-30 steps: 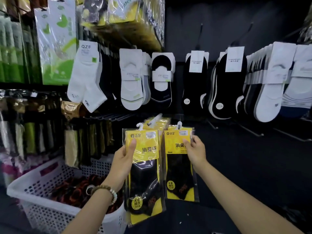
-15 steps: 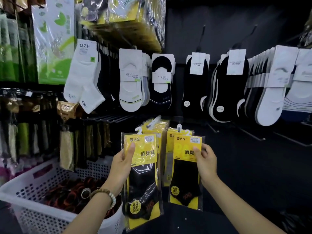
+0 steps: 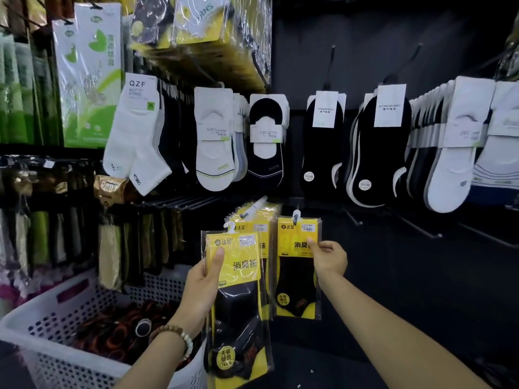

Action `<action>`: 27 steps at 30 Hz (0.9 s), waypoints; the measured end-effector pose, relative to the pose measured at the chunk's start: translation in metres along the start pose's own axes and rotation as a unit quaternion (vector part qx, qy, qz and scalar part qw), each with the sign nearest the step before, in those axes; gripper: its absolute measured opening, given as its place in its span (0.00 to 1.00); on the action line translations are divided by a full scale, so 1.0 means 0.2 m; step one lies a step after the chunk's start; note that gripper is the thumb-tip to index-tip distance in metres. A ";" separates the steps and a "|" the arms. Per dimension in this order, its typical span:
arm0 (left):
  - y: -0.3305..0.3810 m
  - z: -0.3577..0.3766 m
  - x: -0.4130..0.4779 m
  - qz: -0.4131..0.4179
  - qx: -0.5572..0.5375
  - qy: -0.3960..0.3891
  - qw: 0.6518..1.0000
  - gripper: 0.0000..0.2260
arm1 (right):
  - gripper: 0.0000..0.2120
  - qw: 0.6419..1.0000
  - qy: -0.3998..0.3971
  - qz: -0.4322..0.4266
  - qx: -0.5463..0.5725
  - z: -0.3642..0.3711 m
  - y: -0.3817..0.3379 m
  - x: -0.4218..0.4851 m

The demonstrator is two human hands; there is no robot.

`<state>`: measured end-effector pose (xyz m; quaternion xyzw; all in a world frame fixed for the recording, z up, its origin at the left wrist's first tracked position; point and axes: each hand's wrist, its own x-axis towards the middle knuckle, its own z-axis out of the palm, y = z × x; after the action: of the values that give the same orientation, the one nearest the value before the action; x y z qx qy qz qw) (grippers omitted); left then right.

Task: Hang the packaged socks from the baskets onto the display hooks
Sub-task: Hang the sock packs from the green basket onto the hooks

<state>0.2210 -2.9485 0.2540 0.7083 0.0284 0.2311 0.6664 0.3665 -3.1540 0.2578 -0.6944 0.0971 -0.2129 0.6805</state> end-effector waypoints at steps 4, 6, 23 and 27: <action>0.00 0.04 -0.02 -0.021 0.005 0.014 1.000 0.14 | 0.10 1.000 0.007 0.011 0.007 -0.09 0.02 -0.07; 0.00 0.07 -0.04 -0.028 -0.001 0.010 1.000 0.12 | 0.10 0.996 -0.078 -0.006 0.034 -0.14 0.01 -0.16; 0.06 0.17 -0.10 -0.038 0.013 0.004 0.999 0.13 | 0.06 0.978 -0.193 0.006 0.082 -0.39 -0.10 -0.36; 0.07 0.09 -0.03 0.003 0.056 0.000 0.998 0.14 | 0.05 0.985 -0.158 -0.045 0.057 -0.37 -0.16 -0.24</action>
<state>0.2178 -2.9693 0.2651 0.7444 0.0390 0.2310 0.6253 0.2871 -3.1996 0.2805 -0.6828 -0.0559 -0.1360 0.7157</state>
